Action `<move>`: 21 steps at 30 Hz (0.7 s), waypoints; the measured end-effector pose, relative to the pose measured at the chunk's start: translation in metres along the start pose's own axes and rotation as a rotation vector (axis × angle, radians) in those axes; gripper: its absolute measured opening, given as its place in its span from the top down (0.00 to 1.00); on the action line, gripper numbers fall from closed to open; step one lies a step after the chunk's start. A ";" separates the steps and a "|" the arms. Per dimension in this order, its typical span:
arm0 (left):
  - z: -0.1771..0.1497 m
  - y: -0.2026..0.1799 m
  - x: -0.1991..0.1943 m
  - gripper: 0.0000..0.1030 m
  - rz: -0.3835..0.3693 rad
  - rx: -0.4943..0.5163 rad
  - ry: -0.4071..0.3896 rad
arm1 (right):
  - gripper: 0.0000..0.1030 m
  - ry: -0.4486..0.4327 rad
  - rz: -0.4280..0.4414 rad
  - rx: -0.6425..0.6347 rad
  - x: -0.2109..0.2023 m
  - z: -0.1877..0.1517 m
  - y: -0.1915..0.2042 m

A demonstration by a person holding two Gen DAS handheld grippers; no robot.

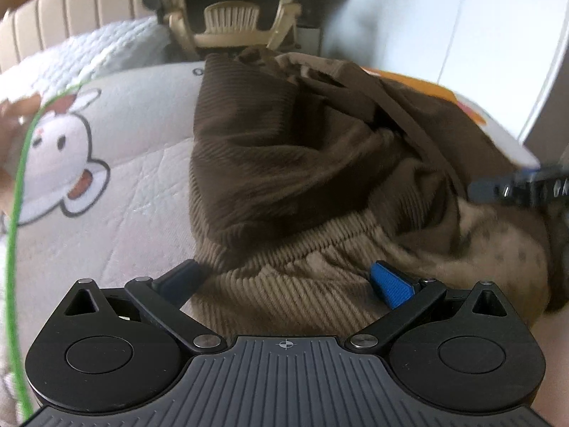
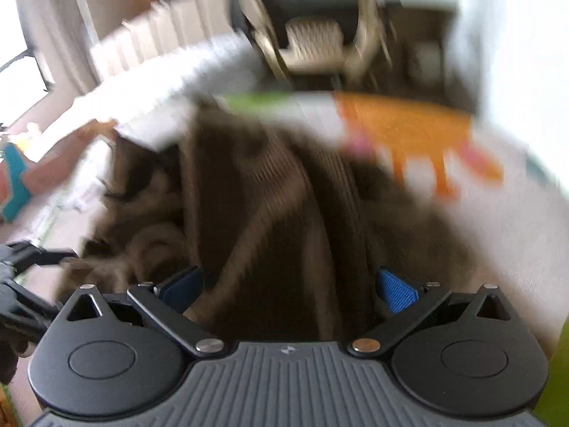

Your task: Fold clothes

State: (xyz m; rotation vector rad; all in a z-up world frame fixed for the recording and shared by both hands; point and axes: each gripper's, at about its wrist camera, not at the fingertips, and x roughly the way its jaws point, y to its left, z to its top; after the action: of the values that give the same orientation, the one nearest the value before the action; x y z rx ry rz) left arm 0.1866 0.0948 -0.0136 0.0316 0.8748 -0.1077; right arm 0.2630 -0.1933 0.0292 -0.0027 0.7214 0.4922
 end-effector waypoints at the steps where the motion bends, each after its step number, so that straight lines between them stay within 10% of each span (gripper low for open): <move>1: -0.001 -0.001 -0.005 0.00 -0.004 0.029 0.004 | 0.00 -0.073 -0.011 -0.053 -0.009 0.008 0.004; 8: 0.038 0.037 -0.024 0.00 -0.134 -0.135 -0.153 | 0.05 0.015 0.100 -0.054 0.068 0.045 -0.011; 13: 0.047 0.055 0.019 0.00 -0.253 -0.311 -0.061 | 0.15 0.009 0.175 0.038 0.081 0.024 -0.022; 21: 0.017 0.037 0.004 0.00 -0.366 -0.197 -0.017 | 0.14 0.109 0.428 0.177 0.025 -0.032 -0.015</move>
State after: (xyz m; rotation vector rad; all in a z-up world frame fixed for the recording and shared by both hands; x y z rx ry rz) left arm 0.2062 0.1296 -0.0067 -0.3142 0.8634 -0.3632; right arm 0.2651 -0.2017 -0.0135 0.2973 0.8747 0.8400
